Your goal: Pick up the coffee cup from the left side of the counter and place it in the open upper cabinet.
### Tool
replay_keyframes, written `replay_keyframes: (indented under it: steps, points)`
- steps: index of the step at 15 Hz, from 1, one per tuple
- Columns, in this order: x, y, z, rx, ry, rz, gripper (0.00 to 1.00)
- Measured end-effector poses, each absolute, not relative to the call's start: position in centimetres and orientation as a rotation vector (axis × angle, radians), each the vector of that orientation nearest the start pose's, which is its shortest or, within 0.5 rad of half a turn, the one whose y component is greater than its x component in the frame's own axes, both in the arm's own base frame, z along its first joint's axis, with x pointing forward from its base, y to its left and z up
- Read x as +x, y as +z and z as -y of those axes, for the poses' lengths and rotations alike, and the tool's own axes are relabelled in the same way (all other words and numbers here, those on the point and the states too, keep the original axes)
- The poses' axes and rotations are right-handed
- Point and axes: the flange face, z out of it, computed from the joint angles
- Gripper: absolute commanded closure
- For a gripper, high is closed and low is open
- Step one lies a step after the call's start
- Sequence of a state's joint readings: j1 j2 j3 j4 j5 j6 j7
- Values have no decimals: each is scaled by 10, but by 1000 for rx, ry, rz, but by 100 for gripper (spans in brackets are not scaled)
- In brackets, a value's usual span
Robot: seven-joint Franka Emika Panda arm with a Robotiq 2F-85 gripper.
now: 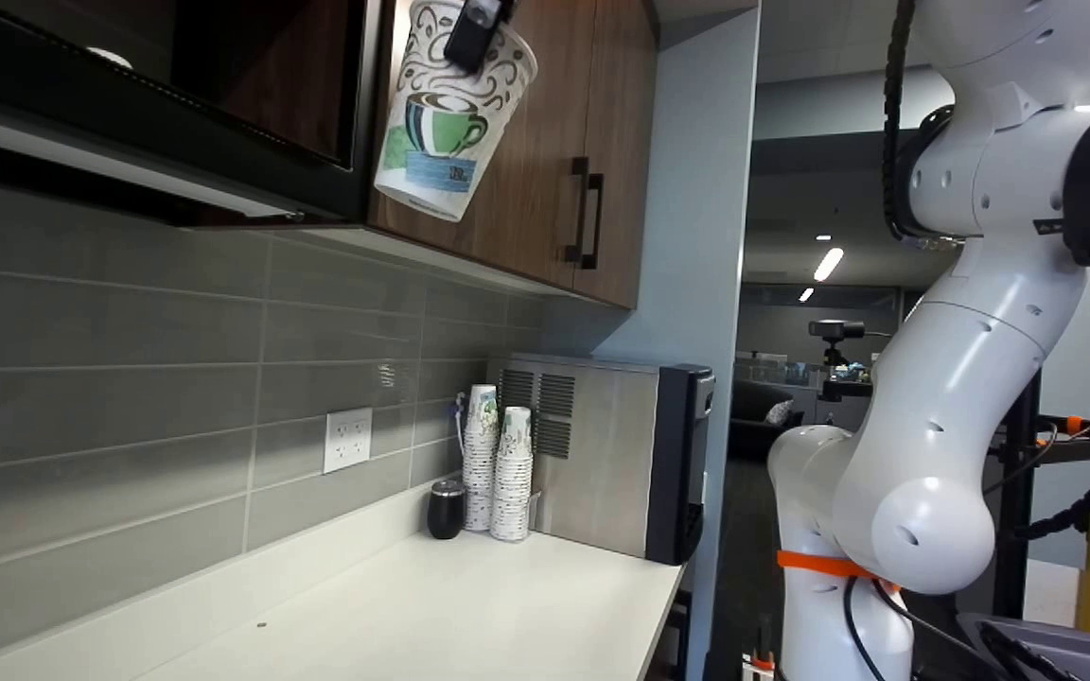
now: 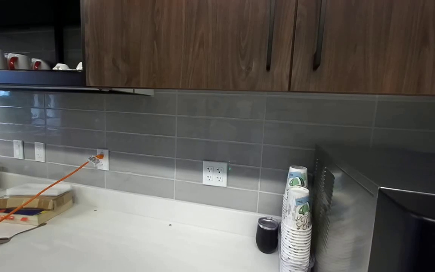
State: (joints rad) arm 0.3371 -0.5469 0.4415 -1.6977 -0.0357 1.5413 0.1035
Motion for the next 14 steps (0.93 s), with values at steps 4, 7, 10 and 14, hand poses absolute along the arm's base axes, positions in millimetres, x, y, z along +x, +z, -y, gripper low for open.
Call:
replay_keyframes:
  steps: [4,7,10,14]
  points:
    - [220,816,-313,-3004,-756,1009,99]
    - [231,844,-315,-3007,-816,1037,99]
    - [248,857,-325,-3024,-825,1078,99]
    - [282,857,-340,-3070,-826,1115,99]
